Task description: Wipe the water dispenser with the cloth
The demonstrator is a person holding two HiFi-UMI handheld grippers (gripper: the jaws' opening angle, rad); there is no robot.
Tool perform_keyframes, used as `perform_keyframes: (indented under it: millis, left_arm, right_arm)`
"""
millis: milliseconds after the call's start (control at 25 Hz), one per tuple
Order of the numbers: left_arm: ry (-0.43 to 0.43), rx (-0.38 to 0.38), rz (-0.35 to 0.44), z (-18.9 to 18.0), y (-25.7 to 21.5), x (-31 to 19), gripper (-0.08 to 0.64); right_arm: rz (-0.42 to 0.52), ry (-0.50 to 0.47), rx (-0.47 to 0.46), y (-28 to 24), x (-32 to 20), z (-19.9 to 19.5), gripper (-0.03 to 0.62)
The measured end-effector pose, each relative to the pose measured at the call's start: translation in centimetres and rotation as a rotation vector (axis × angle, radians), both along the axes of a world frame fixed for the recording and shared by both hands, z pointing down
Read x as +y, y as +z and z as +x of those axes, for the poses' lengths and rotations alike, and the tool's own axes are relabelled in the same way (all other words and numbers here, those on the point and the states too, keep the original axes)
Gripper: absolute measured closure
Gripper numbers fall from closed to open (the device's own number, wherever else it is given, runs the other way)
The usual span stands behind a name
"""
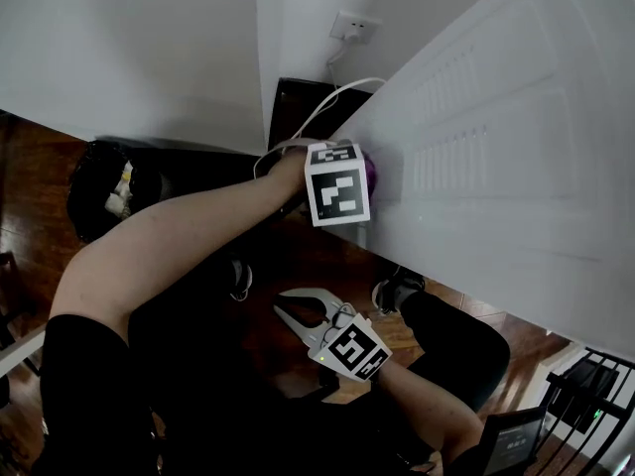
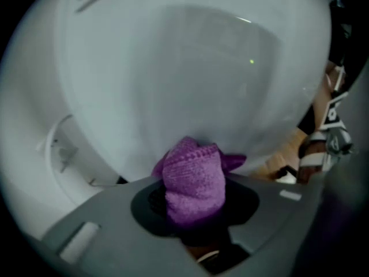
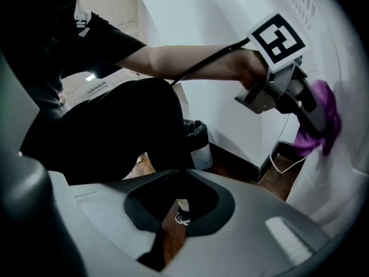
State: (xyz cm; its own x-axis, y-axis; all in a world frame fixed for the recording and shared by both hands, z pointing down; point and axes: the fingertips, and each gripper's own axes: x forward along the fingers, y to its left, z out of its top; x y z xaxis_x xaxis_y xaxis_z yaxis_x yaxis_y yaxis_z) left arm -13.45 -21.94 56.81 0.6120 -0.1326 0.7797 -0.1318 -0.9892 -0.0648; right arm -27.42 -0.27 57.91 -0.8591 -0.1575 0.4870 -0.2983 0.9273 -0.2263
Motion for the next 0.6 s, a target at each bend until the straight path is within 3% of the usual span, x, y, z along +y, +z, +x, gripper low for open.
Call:
perform_keyframes:
  millis: [120, 240, 400, 600]
  left_arm:
    - [0.188, -0.051, -0.087, 1.0, 2.5, 9.4, 0.407]
    - [0.264, -0.089, -0.067, 1.4, 3.8, 11.1, 0.405]
    - [0.089, -0.079, -0.021, 0.9, 4.0, 2.3, 0.405]
    - [-0.107, -0.133, 0.113, -0.7, 4.0, -9.6, 0.400]
  right_arm:
    - [-0.004, -0.011, 0.005, 0.1, 0.2, -0.2, 0.563]
    - [-0.005, -0.012, 0.008, 0.0, 0.2, -0.2, 0.563]
    - [-0.019, -0.010, 0.013, 0.4, 0.4, -0.2, 0.563]
    - [-0.030, -0.018, 0.005, 0.4, 0.3, -0.5, 0.563]
